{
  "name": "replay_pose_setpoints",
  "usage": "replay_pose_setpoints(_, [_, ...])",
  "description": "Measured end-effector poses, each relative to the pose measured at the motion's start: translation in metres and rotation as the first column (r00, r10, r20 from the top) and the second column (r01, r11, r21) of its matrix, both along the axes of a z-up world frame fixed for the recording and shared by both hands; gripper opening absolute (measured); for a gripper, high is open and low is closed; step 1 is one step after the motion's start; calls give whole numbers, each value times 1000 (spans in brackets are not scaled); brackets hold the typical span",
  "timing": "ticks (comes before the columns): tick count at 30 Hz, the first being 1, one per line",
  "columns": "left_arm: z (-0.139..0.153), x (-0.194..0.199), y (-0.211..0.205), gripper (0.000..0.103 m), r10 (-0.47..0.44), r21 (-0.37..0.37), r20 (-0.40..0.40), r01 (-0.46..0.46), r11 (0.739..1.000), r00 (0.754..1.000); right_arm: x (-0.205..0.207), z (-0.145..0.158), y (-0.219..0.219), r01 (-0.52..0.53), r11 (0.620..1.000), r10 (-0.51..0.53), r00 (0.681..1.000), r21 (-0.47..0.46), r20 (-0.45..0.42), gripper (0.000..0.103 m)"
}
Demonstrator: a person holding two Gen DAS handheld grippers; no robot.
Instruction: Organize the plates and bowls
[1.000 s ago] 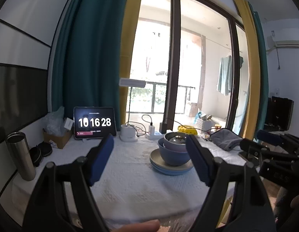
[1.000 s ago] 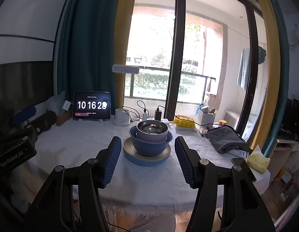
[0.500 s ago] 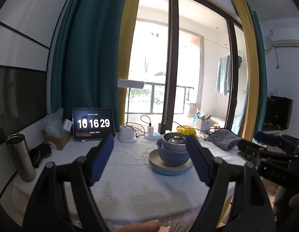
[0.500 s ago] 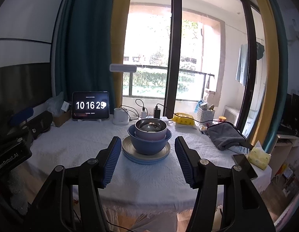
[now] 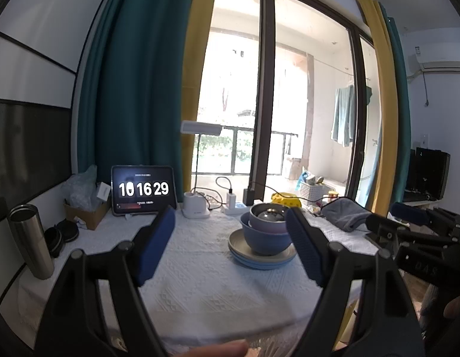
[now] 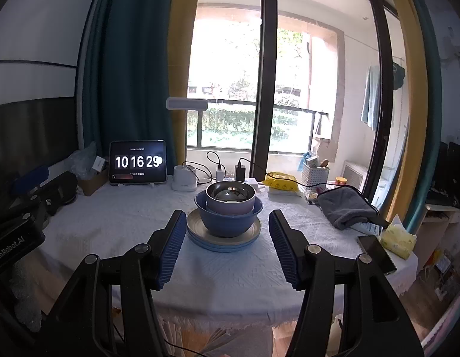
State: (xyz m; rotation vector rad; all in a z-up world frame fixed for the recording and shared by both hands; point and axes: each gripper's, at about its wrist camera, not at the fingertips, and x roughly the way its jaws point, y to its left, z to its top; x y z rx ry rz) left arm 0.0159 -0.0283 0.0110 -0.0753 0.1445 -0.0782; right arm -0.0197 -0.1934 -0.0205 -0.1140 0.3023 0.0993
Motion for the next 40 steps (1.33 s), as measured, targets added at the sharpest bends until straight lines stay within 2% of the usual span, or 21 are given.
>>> replay_pose_setpoints(40, [2,-1,-6,78,-6,3,19,6,1000,1000,2,-1,-5,6,1000,-6,1000,6,-3,61])
